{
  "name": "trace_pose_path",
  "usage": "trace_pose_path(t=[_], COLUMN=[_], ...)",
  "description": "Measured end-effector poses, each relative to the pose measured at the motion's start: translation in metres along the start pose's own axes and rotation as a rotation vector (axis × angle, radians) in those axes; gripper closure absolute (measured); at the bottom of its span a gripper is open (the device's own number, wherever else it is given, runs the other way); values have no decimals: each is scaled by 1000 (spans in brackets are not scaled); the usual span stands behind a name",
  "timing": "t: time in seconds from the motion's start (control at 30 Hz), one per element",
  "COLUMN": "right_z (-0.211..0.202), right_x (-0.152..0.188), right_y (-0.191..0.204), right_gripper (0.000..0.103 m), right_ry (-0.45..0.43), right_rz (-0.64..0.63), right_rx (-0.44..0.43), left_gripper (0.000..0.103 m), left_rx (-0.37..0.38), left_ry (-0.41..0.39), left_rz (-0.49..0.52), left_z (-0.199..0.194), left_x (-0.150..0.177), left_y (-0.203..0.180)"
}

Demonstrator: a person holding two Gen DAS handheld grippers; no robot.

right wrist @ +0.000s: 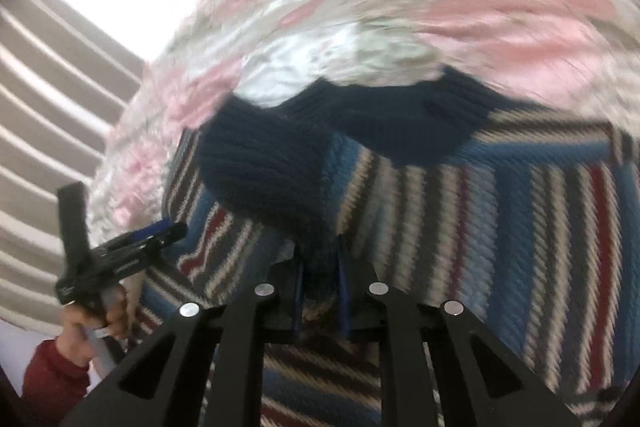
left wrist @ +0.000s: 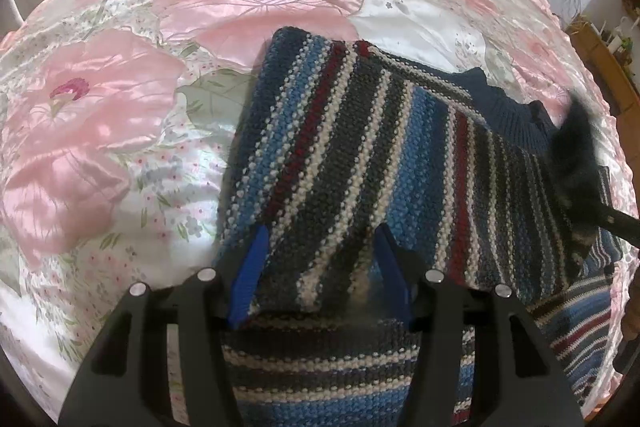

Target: Fold small clothes

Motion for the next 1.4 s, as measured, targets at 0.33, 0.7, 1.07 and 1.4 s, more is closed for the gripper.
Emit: trace_pose_path(t=[0.33,0.7,1.07,1.4], right_z=[-52,-3,-36,-47], right_x=[14,7,-32,-11], right_y=[-86,-87,-79,-91], right_gripper=[33,78,93,73], right_ry=[-48,32,-123,-140], right_rz=[174,250,10,-28], right_rx=[-10,-12,116,213], left_gripper=[45,44,38,34], left_rx=[-40,-21,-27,-51], left_ry=[-17,-83,-124,-138], left_rz=[18,-28,72,150], left_z=[2,-24,-35,-35], left_x=[1,0,10,19], left_y=[-7,-3,-25,-45])
Point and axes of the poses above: each gripper's, at about its wrist camera, not at the fingertips, and z roughly the way its jaws point, y to its left, x to its underside, the point moved 3 cm from there along z, roughly the way its jaws point, and after that the axes turned 13 degrees about -y, right-handed, at the moved point
